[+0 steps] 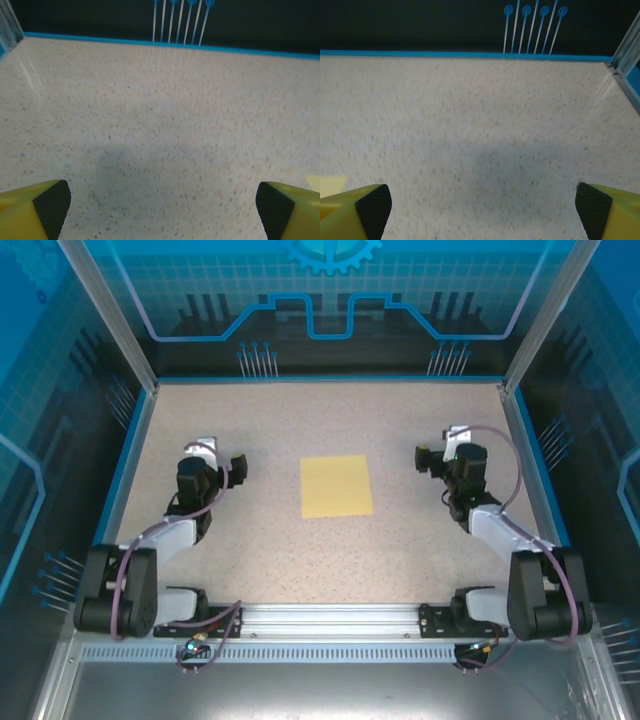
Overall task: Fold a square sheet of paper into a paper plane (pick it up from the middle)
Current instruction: Move the square sheet of paper to the center of the table.
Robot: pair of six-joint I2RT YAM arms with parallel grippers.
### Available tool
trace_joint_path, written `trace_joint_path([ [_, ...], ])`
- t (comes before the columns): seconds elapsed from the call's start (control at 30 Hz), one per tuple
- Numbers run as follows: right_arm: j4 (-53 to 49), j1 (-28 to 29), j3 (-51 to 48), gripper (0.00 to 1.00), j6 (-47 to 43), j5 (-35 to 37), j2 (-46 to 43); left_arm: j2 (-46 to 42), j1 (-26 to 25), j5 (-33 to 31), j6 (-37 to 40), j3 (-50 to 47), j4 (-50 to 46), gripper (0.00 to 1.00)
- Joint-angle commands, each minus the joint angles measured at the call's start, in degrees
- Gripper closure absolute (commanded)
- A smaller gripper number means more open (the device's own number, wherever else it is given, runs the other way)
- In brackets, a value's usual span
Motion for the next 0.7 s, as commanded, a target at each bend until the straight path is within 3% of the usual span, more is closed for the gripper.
trace_joint_path([
  [0.0,-20.88,1.36,9.15,0.01,7.18,0.79,-0.65,-5.02,0.55,-3.23,-7.34,5.29,-13.63,0.01],
  [0.13,-31.68,4.67,17.05,0.01,12.31,-3.28,1.7,-7.47,0.49,-2.54,-14.6,11.68,-27.46,0.01],
  [0.3,-37.88,14.37,23.35,0.01,17.61,-4.11,6.63,-10.4,0.47,-2.87,-22.02,13.86,-34.52,0.01],
  [0.5,-37.71,26.49,29.1,0.01,21.71,-6.67,16.42,-10.02,0.42,2.21,-22.22,19.38,-45.05,0.01],
  [0.67,-41.68,33.5,38.86,0.01,22.5,-7.39,27.32,-9.51,0.42,3.99,-21.35,20.87,-46.88,0.01],
])
